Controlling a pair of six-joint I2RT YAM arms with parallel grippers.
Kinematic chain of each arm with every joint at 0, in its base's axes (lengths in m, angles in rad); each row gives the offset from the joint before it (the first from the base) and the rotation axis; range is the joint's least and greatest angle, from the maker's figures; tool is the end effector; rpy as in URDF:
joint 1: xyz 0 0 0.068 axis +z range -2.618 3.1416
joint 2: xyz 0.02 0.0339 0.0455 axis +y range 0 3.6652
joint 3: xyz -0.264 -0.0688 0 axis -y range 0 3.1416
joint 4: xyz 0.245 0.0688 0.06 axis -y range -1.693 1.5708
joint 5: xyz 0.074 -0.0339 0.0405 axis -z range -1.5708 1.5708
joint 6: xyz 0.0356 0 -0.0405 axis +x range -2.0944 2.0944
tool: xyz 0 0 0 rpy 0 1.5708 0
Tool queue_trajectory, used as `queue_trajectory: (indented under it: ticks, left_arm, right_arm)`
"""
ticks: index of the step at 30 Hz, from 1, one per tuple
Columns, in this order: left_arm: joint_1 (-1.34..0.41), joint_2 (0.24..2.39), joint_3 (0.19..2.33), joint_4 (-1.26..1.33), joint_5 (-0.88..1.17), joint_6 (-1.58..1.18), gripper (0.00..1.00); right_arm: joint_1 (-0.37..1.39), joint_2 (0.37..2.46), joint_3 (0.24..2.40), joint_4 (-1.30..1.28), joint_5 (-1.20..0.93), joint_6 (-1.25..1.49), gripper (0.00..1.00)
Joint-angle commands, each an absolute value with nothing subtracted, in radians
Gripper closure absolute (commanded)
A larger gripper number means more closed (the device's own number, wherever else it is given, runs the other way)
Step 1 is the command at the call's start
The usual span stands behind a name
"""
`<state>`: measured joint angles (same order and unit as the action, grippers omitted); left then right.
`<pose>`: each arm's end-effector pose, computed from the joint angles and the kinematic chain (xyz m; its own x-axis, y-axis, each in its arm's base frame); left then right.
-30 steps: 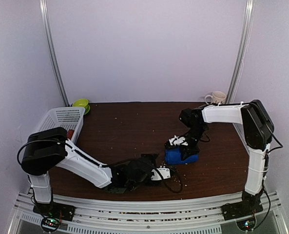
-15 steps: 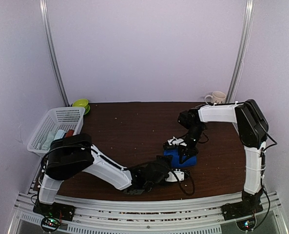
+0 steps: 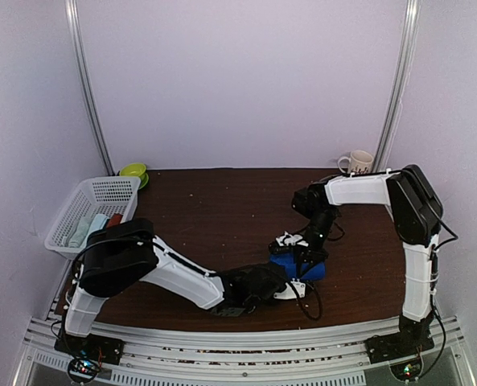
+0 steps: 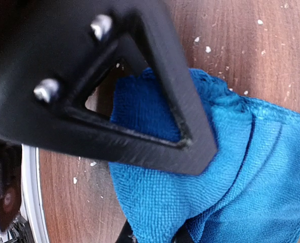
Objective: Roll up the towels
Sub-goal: Roll the towel at the center of the board.
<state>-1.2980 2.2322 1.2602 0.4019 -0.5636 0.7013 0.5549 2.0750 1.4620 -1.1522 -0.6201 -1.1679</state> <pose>0.1416 -0.4354 0.0971 0.3360 0.8235 -0.4571 0.6232 0.1696 0.7635 0.2973 0.2086 0.1517 -0.0203 -0.8934 -0.4488 -0.8979 -0.1811 0.4013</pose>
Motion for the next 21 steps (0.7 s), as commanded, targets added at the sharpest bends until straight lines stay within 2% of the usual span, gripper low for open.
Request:
queue_trajectory:
  ticks: [1, 4, 5, 11, 17, 21]
  left_arm:
    - [-1.290, 2.257, 1.297, 0.215, -0.514, 0.641, 0.81]
    - [-1.293, 2.251, 1.327, 0.117, -0.438, 0.585, 0.98]
    - [-1.296, 2.252, 1.343, 0.080, -0.409, 0.561, 1.00]
    - [-1.298, 2.265, 1.451, -0.143, -0.223, 0.386, 1.00]
    - [-1.292, 2.344, 1.598, -0.354, -0.036, 0.210, 1.00]
    - [-1.284, 2.419, 1.712, -0.463, 0.045, 0.093, 1.00]
  right_arm:
    - [0.592, 2.147, 1.405, -1.207, -0.517, -1.176, 0.99]
    - [0.590, 2.119, 1.411, -1.179, -0.498, -1.136, 0.90]
    - [0.586, 2.099, 1.411, -1.162, -0.491, -1.124, 0.86]
    - [0.539, 1.884, 1.368, -1.044, -0.426, -1.066, 0.48]
    - [0.457, 1.634, 1.242, -0.905, -0.317, -1.061, 0.27]
    - [0.375, 1.505, 1.140, -0.832, -0.297, -1.104, 0.22]
